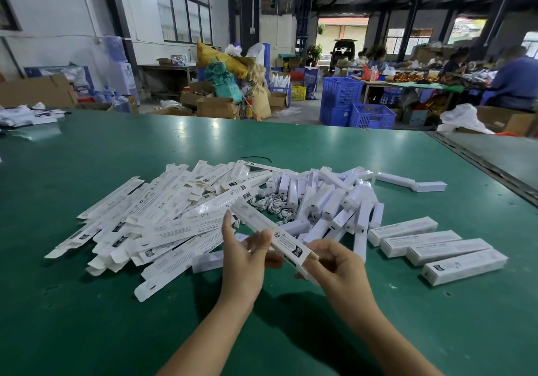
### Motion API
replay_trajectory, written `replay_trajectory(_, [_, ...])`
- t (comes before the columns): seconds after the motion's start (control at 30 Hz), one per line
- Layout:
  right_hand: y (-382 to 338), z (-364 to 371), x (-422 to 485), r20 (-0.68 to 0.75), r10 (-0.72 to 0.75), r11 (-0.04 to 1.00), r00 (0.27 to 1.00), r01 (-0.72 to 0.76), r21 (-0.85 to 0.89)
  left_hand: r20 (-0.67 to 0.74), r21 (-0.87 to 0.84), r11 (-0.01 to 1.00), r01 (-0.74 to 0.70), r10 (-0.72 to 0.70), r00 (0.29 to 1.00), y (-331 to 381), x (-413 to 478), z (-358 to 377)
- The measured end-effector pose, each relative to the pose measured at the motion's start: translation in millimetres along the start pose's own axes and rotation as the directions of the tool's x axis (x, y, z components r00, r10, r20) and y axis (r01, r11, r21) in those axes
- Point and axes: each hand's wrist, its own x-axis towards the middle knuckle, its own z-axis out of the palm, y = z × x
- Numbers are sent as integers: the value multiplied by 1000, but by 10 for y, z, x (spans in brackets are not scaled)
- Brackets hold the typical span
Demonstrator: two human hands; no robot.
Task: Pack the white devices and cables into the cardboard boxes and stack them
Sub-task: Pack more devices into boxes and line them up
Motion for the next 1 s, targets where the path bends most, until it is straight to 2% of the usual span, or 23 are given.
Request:
replay_trajectory(0.07, [20, 13, 4, -80, -31, 999, 996, 29, -27, 138, 182, 978, -104, 79, 987, -12, -44, -11])
replay_trajectory(0.13, [41, 9, 13, -148, -66, 996, 987, 56, -68, 309, 328, 920, -217, 112, 944, -2, -113, 1])
replay_trajectory(0.2, [61, -5, 24, -196, -97, 991, 976, 76, -109, 447, 425, 857, -292, 81, 891, 20, -162, 18])
replay_trajectory(0.27, [82, -24, 29, -198, -126, 984, 972, 96, -152, 515, 472, 817, -331, 49, 856, 51, -177, 27])
replay_trajectory(0.33, [106, -52, 28, -155, -185, 958, 970, 143, -250, 529, 476, 812, -337, 42, 848, 70, -171, 14])
replay_trajectory(0.43, [105, -90, 10, -44, -318, 865, 947, 271, -422, 511, 478, 814, -330, 48, 858, 77, -168, -17])
replay_trajectory(0.63, [5, -105, -7, 137, -444, 766, 885, 455, -455, 422, 412, 862, -294, 106, 900, 116, -143, -18])
replay_trajectory(0.77, [-42, -164, -26, 229, -414, 789, 881, 473, -393, 405, 392, 872, -292, 122, 906, 122, -140, -51])
replay_trajectory(1.0, [-30, -160, -44, 206, -404, 838, 891, 451, -308, 372, 346, 888, -303, 167, 913, 109, -118, -65])
